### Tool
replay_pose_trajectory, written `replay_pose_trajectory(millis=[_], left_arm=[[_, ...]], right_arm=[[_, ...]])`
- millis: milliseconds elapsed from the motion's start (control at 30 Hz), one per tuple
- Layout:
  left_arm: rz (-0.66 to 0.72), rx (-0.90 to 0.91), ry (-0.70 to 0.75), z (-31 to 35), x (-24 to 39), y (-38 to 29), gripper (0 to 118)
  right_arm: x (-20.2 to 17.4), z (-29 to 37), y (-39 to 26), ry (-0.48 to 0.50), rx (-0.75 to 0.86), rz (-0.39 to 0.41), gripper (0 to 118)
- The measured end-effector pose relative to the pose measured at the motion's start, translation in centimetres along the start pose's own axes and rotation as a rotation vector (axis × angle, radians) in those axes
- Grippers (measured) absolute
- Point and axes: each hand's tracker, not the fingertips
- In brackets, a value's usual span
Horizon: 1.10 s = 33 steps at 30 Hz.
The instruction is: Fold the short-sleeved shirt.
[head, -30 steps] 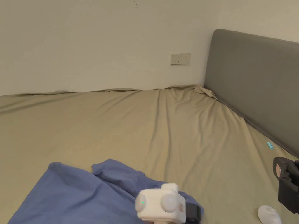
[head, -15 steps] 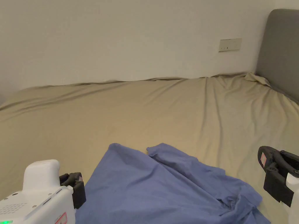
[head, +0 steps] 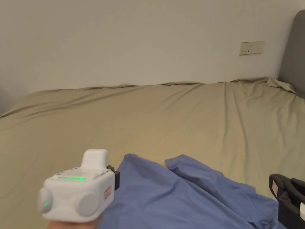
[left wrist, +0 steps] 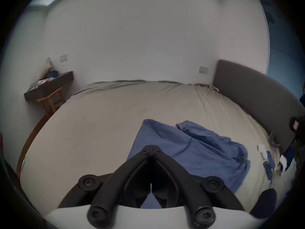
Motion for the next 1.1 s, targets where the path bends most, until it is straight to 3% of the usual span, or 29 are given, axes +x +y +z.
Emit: replay_pose_trajectory(millis=[100,133,167,200,433,567,633,667,700,733,767,800,867,933,967,1000,1033,1067,1100], left_arm=[[-0.004,-0.1,-0.016,-9.0,0.1,1.8,3],[0.013,-0.141,-0.015,-11.9,0.1,2.2,27],[0.061,-0.17,-0.029,-14.3,0.1,2.5,100],[0.066,-0.208,-0.041,-16.7,0.3,2.7,118],[0.094,-0.276,0.077,-26.5,0.9,2.0,118],[-0.047,-0.341,0.166,-28.3,1.4,0.1,118],[0.027,-0.292,0.129,-27.9,0.7,0.2,116],[0.037,-0.307,0.098,-27.6,0.8,0.5,97],[0.048,-0.282,0.041,-26.9,1.3,0.9,61],[-0.002,-0.278,0.053,-26.3,2.2,1.3,5],[-0.127,-0.231,0.17,-23.2,5.2,1.0,0],[-0.154,-0.211,0.146,-22.0,6.1,0.8,0],[-0.048,-0.153,0.013,-18.0,6.5,0.9,0],[0.095,-0.083,-0.021,-17.1,3.0,3.2,0],[0.167,-0.027,-0.05,-14.3,2.0,3.8,0],[0.216,0.026,-0.078,-11.6,1.4,4.0,0],[0.234,0.049,-0.105,-10.8,-0.3,4.7,0],[0.218,0.071,-0.113,-8.7,-0.5,4.6,0],[0.203,0.101,-0.098,-6.5,-0.5,4.3,0]], right_arm=[[1.0,-1.8,-1.1,-0.026,-0.062,0.009,2],[1.5,-2.5,-1.5,-0.034,-0.085,0.011,2],[1.9,-3.0,-1.9,-0.04,-0.101,0.015,2],[2.4,-3.4,-2.4,-0.045,-0.116,0.018,2],[5.1,-6.0,-5.1,-0.101,-0.222,0.02,2],[6.7,-6.7,-6.0,-0.145,-0.261,-0.004,2],[7.9,-7.0,-6.3,-0.175,-0.271,-0.014,2],[8.4,-7.2,-6.6,-0.205,-0.281,-0.008,2],[8.8,-7.5,-6.8,-0.241,-0.301,0.005,2],[9.3,-7.8,-7.2,-0.263,-0.319,0.018,2],[9.8,-8.2,-7.6,-0.252,-0.325,0.018,2],[10.3,-8.6,-7.9,-0.241,-0.331,0.016,2],[11.6,-9.8,-8.9,-0.199,-0.362,-0.022,2],[12.9,-11.4,-9.6,-0.125,-0.408,-0.072,3],[13.9,-12.8,-10.1,-0.064,-0.465,-0.13,19],[14.8,-14.2,-10.5,-0.025,-0.505,-0.167,55],[15.5,-15.6,-11.1,-0.002,-0.531,-0.201,106],[15.8,-17.1,-11.8,-0.032,-0.573,-0.213,118],[15.9,-18.1,-12.8,-0.076,-0.469,-0.239,114]])
